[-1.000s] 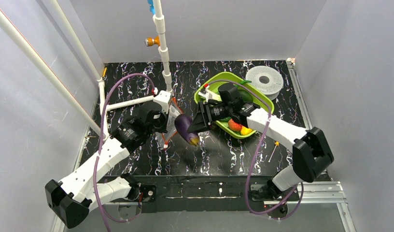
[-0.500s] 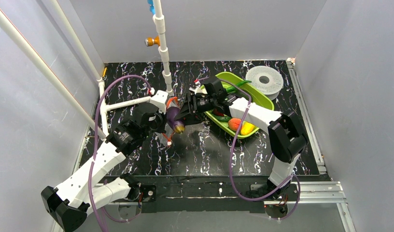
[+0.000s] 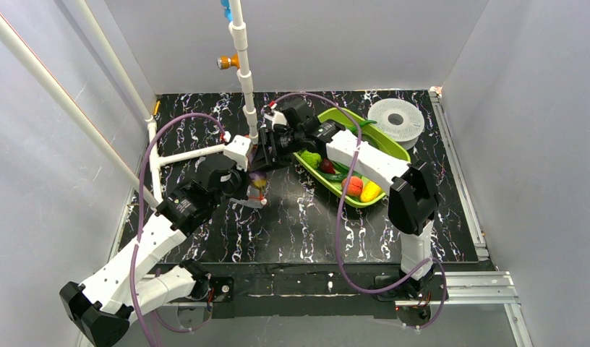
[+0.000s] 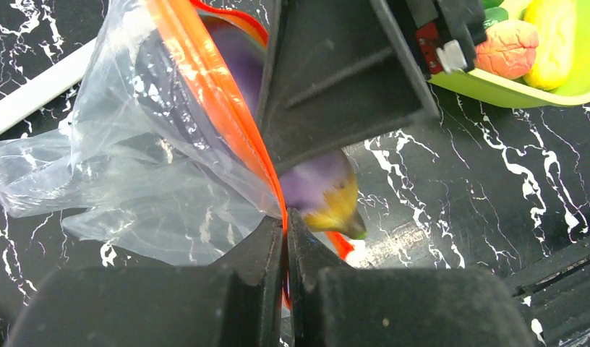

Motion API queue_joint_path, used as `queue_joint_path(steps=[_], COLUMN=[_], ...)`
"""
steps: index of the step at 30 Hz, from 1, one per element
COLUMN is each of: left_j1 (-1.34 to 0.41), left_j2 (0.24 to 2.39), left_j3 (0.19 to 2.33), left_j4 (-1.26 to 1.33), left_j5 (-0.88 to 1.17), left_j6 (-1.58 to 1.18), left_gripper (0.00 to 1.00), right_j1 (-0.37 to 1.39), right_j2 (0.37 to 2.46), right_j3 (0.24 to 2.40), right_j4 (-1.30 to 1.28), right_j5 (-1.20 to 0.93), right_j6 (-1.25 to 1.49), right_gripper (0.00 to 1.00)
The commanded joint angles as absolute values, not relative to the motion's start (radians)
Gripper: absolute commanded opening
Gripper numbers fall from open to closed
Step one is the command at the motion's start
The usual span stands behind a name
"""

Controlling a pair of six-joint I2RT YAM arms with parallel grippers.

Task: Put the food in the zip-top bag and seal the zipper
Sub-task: Place the fake vegetable in the zipper food storage bag.

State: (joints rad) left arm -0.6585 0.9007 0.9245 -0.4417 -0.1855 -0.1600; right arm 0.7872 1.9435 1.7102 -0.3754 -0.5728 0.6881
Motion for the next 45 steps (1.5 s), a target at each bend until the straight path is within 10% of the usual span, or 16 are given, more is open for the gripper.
queue_joint_path(steps=[1, 7, 11, 19, 27, 45], left_j1=[-0.662, -0.663, -0.663, -0.664, -0.663, -0.663], left_j2=[0.870, 0.846, 0.839, 0.735, 0.709, 0.646], left_j3=[0.919, 0.910, 0.919, 0.880, 0.930, 0.942], left_j4=[-0.414, -0.408, -0.475, -0.594, -0.641, -0.716], left_j5=[-0.177, -0.173, -0.088, 0.069, 0.118, -0.104], left_j6=[-0.161, -0.189, -0.349, -0.729, -0.838, -0.952], left_gripper=[0.00, 0.00, 0.00, 0.00, 0.00, 0.00], right_j1=[0.842, 0.902, 0.903, 0.881, 0.991, 1.161], right_j2=[1.935, 1.819, 1.751, 1.498, 1.496, 1.460], right_j3=[1.821, 1.612, 1.518, 1.124, 1.154, 1.373], right_j4=[-0.665, -0.404, -0.208, 0.283, 0.102, -0.342], right_j5=[-0.474, -0.471, -0.421, -0.311, -0.119, 0.120], right_j6=[0.331, 0.261, 0.520, 1.030, 0.863, 0.654], right_gripper=[0.18, 0.18, 0.01, 0.01, 0.05, 0.90])
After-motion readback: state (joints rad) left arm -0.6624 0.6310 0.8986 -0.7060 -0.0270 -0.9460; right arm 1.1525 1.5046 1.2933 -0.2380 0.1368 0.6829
